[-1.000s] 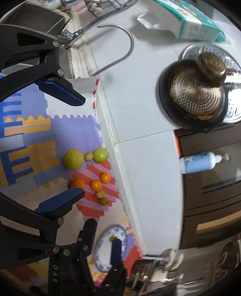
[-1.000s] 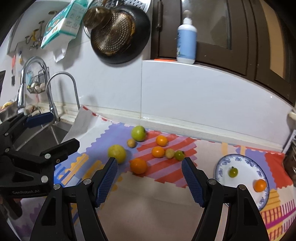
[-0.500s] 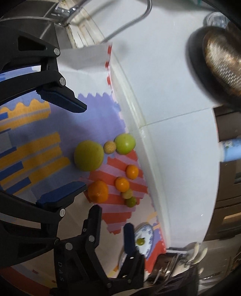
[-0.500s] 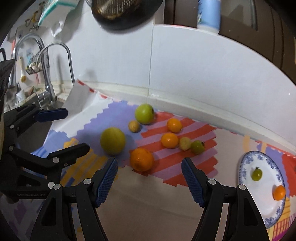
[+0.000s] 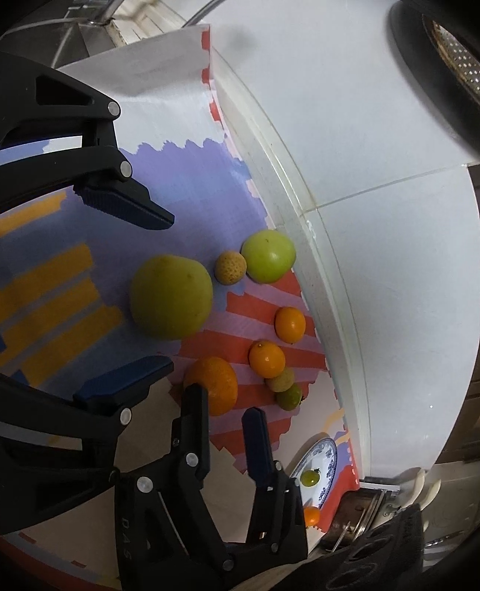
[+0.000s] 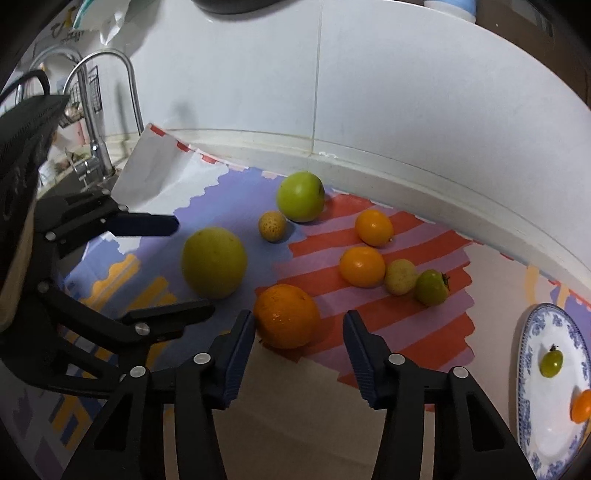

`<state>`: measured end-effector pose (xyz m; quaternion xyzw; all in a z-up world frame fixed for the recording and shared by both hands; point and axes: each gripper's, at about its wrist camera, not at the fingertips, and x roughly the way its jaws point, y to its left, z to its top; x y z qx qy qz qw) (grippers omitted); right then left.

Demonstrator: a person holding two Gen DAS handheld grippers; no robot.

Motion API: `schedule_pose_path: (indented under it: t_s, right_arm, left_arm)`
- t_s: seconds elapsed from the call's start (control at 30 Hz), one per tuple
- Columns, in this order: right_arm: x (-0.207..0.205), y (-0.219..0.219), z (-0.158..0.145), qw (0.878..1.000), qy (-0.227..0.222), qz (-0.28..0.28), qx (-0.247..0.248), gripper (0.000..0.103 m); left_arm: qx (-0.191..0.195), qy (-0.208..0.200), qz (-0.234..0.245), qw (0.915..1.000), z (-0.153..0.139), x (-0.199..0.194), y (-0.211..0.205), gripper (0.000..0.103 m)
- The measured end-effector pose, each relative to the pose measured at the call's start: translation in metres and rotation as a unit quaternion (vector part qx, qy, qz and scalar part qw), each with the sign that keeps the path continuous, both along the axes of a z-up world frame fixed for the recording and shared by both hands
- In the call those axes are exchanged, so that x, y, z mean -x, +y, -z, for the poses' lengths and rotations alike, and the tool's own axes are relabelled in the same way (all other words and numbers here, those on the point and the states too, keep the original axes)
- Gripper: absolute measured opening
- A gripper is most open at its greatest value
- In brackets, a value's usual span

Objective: Organize fruits
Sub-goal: 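Grasp the large yellow-green fruit with the left tool while the right tool grasps an orange, then carry the yellow-green fruit and orange over the plate with both tools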

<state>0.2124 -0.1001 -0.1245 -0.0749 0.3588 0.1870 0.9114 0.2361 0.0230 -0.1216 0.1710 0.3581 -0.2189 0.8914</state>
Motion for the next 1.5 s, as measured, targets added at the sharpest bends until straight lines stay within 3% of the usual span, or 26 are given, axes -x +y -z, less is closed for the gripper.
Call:
schedule_pose_path:
  t_s: [0.23, 0.5, 0.77, 1.5]
  right_arm:
    - [-0.014, 0.001, 0.001, 0.999, 0.019, -0.027, -0.021, 0.050]
    - [-0.021, 0.004, 0.008, 0.998, 0.041, -0.036, -0.042, 0.043]
    - [-0.016, 0.006, 0.006, 0.998, 0.036, -0.028, -0.042, 0.042]
    - [0.060, -0.032, -0.068, 0.996, -0.060, 0.034, -0.051, 0.042]
  left_arm:
    - [0.014, 0.026, -0.006, 0.9996, 0.007, -0.012, -0.002, 0.049]
    - [0.022, 0.027, -0.030, 0.9989, 0.003, -0.010, 0.005, 0.049]
    - [0.040, 0.020, -0.067, 0.9967, -0.010, 0.004, 0.013, 0.049]
    - [0.088, -0.047, -0.082, 0.9917, -0.080, 0.073, -0.008, 0.049]
